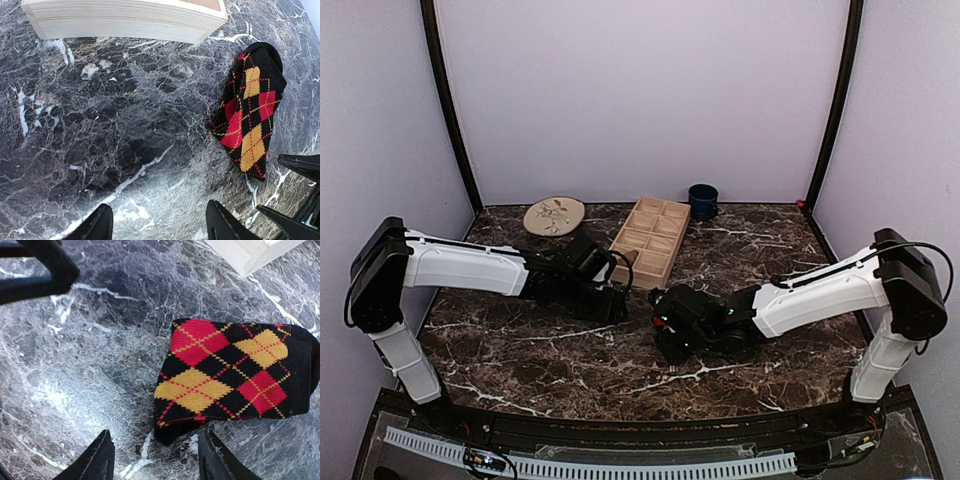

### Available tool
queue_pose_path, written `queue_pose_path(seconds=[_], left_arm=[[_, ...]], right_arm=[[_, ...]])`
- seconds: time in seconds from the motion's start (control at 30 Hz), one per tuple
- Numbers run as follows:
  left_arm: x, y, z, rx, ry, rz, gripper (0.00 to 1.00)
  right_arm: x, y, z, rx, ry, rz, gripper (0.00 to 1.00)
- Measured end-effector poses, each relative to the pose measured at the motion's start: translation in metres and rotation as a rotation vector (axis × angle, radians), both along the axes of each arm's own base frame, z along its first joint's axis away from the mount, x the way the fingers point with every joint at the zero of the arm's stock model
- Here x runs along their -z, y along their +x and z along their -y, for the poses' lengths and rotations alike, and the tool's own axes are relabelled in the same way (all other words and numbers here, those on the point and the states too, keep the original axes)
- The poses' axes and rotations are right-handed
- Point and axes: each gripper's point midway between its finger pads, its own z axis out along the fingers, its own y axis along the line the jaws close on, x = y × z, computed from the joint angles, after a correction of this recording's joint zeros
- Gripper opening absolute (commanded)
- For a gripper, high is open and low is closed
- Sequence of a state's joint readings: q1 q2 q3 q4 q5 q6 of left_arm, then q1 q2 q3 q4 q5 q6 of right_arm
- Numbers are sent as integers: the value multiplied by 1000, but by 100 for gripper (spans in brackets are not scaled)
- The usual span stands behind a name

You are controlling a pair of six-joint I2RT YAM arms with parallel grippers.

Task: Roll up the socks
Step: Pick up the sock from the center of the board.

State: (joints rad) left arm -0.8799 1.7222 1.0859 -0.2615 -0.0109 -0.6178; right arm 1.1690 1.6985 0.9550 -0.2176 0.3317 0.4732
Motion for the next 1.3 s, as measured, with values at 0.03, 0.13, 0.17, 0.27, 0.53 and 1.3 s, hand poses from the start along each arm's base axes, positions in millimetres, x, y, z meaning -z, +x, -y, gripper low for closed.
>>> queue_pose_path(seconds=[0.03,0.13,0.17,0.27,0.53,1.3], left_arm=[[-1,-1,-1,0,-5,-1,67],[-3,-2,-3,0,-15,-2,67],[-3,-2,-4,1,-18,-2,67],[-5,-3,-5,2,-27,0,67],[-2,-2,-8,1,-31,-5,67],[1,0,-8,7,-59,-10,66]], right_arm=[[2,-1,-1,-3,-20,7,56],[3,3,-5,3,-60,31,56],[2,5,-6,7,-70,41,56],[2,12,-9,16,-105,64,56],[19,18,-5,24,-202,71,54],[34,20,2,53,-184,2,17]])
